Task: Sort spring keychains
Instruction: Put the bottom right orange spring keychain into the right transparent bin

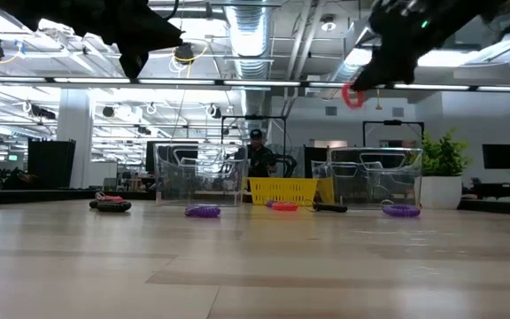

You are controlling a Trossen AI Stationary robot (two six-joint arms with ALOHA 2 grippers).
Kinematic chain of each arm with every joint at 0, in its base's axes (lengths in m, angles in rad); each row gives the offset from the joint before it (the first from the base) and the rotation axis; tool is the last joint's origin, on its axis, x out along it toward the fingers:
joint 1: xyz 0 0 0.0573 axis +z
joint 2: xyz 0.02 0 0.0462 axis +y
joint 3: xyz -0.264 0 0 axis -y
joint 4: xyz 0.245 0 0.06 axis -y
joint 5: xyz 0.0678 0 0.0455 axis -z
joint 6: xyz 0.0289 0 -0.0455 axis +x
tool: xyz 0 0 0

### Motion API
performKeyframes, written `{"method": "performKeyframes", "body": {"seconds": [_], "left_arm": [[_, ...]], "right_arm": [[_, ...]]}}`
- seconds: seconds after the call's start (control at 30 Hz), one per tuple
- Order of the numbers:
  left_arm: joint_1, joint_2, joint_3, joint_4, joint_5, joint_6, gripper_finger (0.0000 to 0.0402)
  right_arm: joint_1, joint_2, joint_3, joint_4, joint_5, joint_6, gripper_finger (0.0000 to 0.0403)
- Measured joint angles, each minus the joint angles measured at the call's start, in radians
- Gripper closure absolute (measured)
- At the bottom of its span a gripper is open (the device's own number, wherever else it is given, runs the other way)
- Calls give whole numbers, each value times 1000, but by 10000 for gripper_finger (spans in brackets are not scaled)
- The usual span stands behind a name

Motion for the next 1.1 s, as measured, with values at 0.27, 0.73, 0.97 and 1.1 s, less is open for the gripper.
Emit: {"method": "performKeyframes", "body": {"seconds": [0.27,0.73,0.97,1.1], "left_arm": [[0,0,0,0,-30,-26,344],[0,37,0,2,-42,-46,344],[0,62,0,4,-42,-53,344],[0,62,0,5,-42,-53,344]], "right_arm": [[-164,197,0,9,0,2,383],[-364,433,0,90,-174,172,378],[-375,472,0,107,-190,195,370],[-375,471,0,107,-190,195,363]]}}
